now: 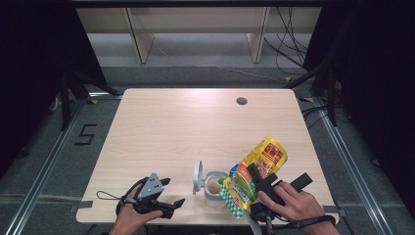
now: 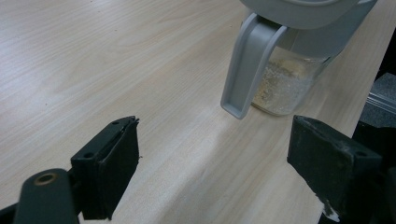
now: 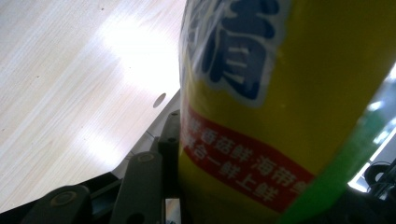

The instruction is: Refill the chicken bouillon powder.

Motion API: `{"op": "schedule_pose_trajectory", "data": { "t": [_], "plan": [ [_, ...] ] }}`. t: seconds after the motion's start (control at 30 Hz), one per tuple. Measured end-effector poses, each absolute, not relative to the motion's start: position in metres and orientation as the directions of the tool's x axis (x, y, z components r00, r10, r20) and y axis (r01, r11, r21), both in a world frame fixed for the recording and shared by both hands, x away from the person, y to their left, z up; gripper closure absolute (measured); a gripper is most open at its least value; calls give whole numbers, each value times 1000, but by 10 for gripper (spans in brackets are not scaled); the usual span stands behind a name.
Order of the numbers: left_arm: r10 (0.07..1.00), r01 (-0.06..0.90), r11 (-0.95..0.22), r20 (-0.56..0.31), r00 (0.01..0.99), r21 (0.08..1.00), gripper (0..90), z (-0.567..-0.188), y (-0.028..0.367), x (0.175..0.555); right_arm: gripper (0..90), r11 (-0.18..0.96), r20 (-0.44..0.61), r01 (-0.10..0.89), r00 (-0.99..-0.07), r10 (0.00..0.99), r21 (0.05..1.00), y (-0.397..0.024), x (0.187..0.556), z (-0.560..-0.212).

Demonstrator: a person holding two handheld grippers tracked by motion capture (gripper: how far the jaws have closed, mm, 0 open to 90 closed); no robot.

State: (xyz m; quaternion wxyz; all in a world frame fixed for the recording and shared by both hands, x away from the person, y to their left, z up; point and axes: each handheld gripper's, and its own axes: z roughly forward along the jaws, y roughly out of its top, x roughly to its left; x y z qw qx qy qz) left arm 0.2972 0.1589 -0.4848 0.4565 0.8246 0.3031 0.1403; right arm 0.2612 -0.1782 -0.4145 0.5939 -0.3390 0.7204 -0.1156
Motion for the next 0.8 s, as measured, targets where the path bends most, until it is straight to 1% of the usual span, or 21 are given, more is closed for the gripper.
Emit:
{"op": "schedule_pose_trajectory", "data": {
  "t": [0.43,0.47,0.67,0.8],
  "plan": [
    [626,370,-400,-44,778,838,159,-485,159,297,616,745,-778,-345,-62,-626,-572,-179,260,-414],
    [626,370,-401,-44,778,838,159,-485,159,297,616,745,-772,-348,-84,-630,-569,-178,261,-413],
    [626,371,-398,-48,778,839,159,-485,159,297,617,742,-771,-350,-81,-632,-572,-178,260,-412],
    [617,356,-413,-30,786,838,159,-484,160,298,617,742,-769,-349,-82,-633,-573,-178,259,-412]
  ]
}}
